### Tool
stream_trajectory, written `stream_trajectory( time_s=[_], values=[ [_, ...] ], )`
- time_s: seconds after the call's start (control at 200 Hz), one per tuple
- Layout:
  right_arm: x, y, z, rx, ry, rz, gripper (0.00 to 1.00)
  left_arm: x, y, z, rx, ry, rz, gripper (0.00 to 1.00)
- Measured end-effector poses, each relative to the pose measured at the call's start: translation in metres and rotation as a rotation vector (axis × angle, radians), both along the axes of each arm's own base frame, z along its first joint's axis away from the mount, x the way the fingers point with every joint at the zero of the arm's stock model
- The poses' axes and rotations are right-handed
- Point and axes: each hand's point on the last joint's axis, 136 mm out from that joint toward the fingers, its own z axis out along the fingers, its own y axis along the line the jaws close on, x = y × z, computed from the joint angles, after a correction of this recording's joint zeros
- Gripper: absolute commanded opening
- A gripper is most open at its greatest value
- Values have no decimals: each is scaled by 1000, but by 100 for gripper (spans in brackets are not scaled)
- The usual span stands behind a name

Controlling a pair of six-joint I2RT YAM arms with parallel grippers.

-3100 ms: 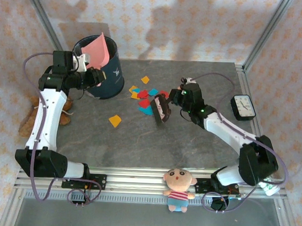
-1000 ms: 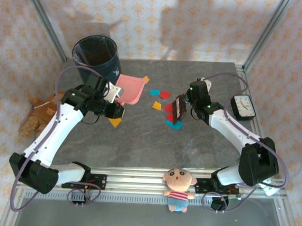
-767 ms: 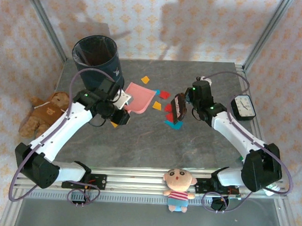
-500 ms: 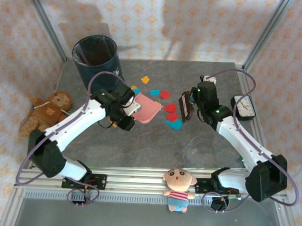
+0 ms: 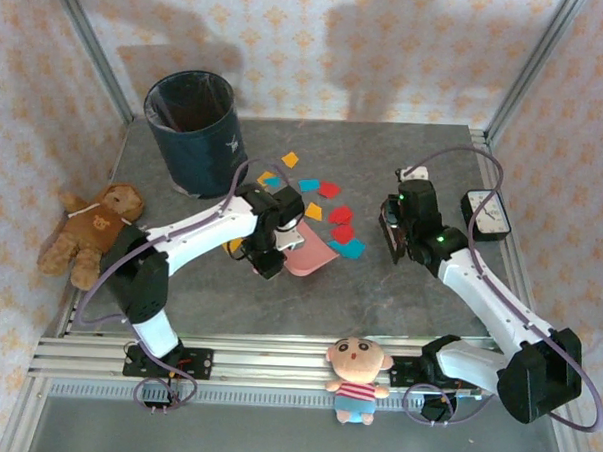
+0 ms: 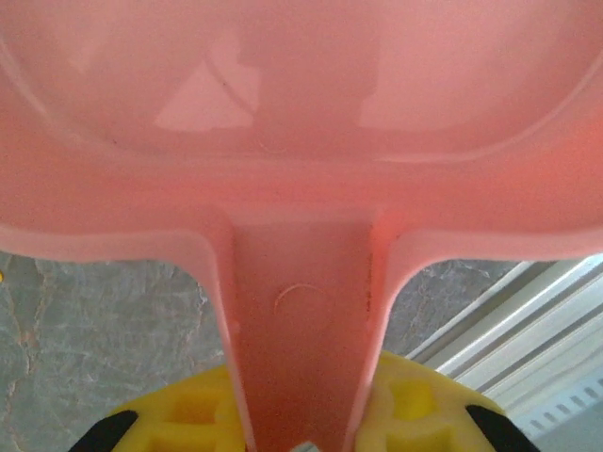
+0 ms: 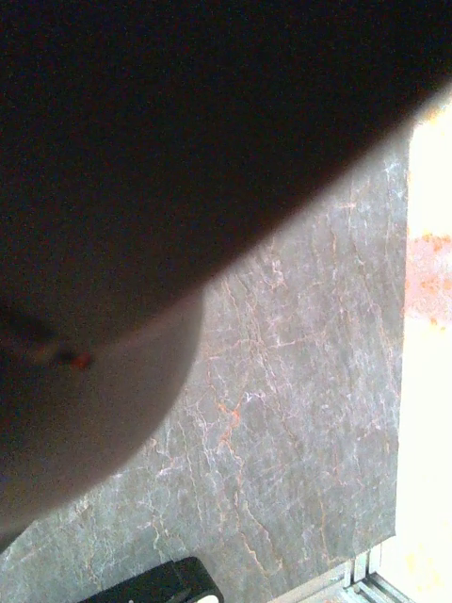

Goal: Sweep away the paper scraps from the table

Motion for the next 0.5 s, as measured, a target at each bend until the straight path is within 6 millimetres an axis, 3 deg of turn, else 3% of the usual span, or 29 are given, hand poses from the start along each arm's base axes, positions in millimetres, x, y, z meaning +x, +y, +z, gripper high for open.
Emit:
stream_trajectory(
  time_s=[0.17, 0.5],
  values=[
    [-4, 6, -9, -15, 19, 30, 0, -3, -3, -14, 61, 47, -44, 0],
    [-1, 25, -15, -18, 16, 82, 0, -2, -7, -22, 96, 92, -79, 0]
  ],
)
